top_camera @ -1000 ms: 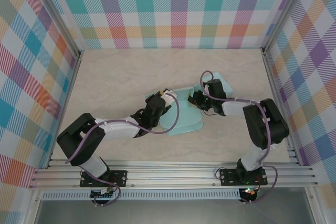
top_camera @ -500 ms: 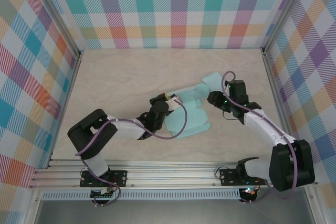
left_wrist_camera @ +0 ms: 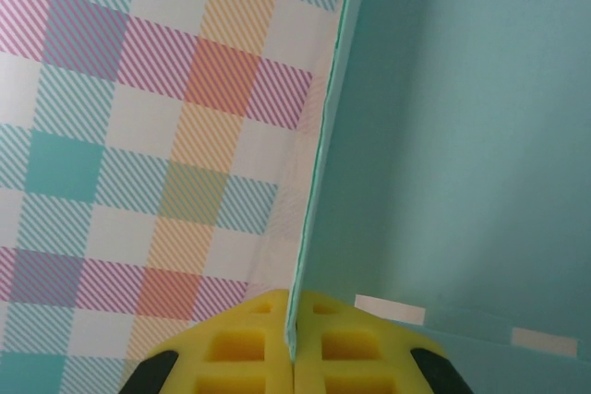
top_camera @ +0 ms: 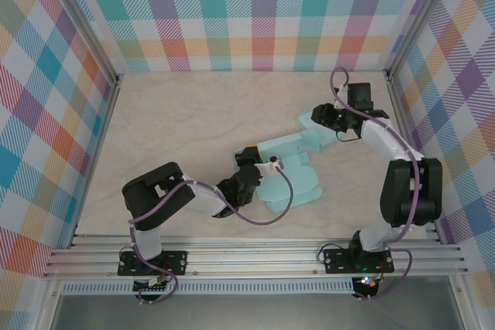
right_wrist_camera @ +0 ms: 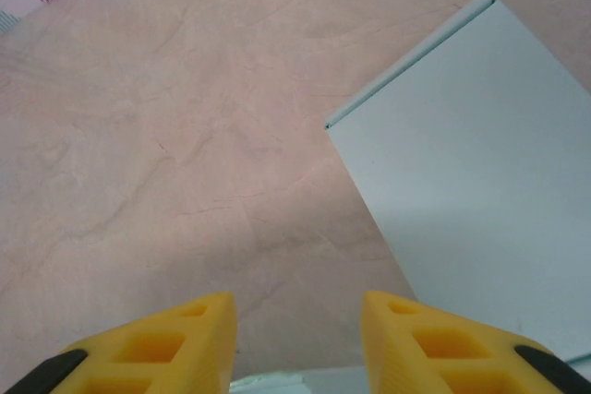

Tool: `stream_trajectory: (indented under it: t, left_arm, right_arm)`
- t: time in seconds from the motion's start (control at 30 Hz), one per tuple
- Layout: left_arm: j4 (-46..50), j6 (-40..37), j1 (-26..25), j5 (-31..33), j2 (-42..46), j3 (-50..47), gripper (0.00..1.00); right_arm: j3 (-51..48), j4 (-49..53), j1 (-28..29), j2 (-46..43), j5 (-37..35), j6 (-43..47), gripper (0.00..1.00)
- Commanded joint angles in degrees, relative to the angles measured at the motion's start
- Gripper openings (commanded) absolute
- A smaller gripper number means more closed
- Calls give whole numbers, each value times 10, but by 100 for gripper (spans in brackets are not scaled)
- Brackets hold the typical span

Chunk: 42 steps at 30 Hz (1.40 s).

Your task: Fold the paper box

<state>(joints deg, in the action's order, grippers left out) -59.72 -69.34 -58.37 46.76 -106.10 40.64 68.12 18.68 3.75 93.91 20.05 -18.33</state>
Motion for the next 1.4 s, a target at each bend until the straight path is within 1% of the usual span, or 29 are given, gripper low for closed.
stream_trajectory:
  t: [0.0,0.1,0.23,0.4,0.53,0.67,0.93,1.1,1.23,1.37]
  left_arm:
    - [-69,-68,-10,34,-17,2,0]
    - [-95,-108,-13,44,-34,6,0]
    - [-145,-166,-13,49,-67,16,0]
    - [-180,-237,-13,46,-108,32,0]
    - [-179,-244,-13,40,-91,30,0]
    - [-164,-248,-11,29,-61,19,0]
    - [-169,-258,8,35,-62,12,0]
    - [-168,-258,21,36,-62,12,0]
    - [-170,-265,35,41,-63,9,0]
    - [-173,-263,50,40,-54,4,0]
  right_arm:
    - [43,50,-8,35,24,45,39]
    - [54,58,-17,60,30,47,38]
    - [50,48,-25,82,58,50,37]
    - [47,26,-25,102,96,47,37]
    - [63,22,-26,117,101,50,37]
    - [108,33,-31,139,114,56,38]
    - [174,12,-34,203,207,9,38]
    - [211,15,-33,255,264,-11,33]
    - [203,1,-33,268,302,-23,29]
    - [176,-29,-32,260,336,-38,27]
